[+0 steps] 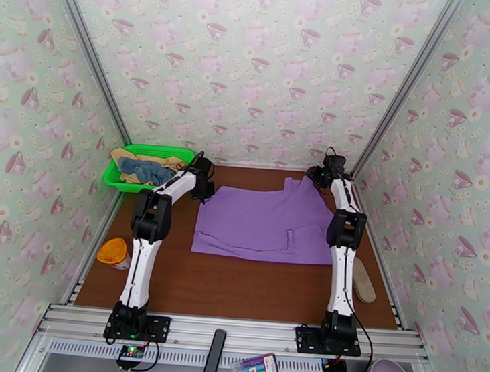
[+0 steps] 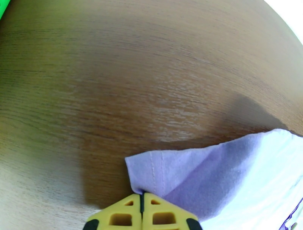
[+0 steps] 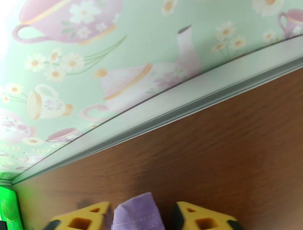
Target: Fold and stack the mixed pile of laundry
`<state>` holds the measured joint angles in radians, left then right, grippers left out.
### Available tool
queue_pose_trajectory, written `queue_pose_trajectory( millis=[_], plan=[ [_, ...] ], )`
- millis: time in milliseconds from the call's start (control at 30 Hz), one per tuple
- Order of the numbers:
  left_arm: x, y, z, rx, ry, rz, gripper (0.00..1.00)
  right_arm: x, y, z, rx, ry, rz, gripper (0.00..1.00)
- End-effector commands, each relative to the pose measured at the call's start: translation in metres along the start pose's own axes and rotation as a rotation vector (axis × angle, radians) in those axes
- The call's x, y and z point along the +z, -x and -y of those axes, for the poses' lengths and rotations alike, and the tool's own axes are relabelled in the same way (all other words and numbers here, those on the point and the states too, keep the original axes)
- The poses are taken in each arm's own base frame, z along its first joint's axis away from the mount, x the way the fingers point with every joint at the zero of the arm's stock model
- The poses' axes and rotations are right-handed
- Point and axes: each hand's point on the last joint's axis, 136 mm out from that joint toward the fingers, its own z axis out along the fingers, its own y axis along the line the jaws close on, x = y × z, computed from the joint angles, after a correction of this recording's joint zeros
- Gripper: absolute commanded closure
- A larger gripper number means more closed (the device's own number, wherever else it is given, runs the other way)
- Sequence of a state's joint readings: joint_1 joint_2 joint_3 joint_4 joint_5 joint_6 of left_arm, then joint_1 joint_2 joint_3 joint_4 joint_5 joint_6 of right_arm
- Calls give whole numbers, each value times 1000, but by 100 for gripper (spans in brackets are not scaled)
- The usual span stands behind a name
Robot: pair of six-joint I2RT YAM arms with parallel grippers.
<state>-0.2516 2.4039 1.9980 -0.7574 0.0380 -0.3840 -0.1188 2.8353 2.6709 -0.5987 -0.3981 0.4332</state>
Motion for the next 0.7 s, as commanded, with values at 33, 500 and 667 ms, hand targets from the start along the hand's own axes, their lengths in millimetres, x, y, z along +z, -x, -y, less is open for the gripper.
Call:
queue_pose_trajectory(
  millis=[33, 500, 667],
  plan=[
    [-6, -7, 2, 21, -1, -18, 100, 0, 5, -6, 9, 52, 8, 80],
    [-53, 27, -4, 9, -15, 95, 100, -87, 49, -50, -162, -10, 99, 100],
    [-61, 34, -5, 2, -39, 114, 100, -109, 43, -56, -206, -28, 76, 100]
  ],
)
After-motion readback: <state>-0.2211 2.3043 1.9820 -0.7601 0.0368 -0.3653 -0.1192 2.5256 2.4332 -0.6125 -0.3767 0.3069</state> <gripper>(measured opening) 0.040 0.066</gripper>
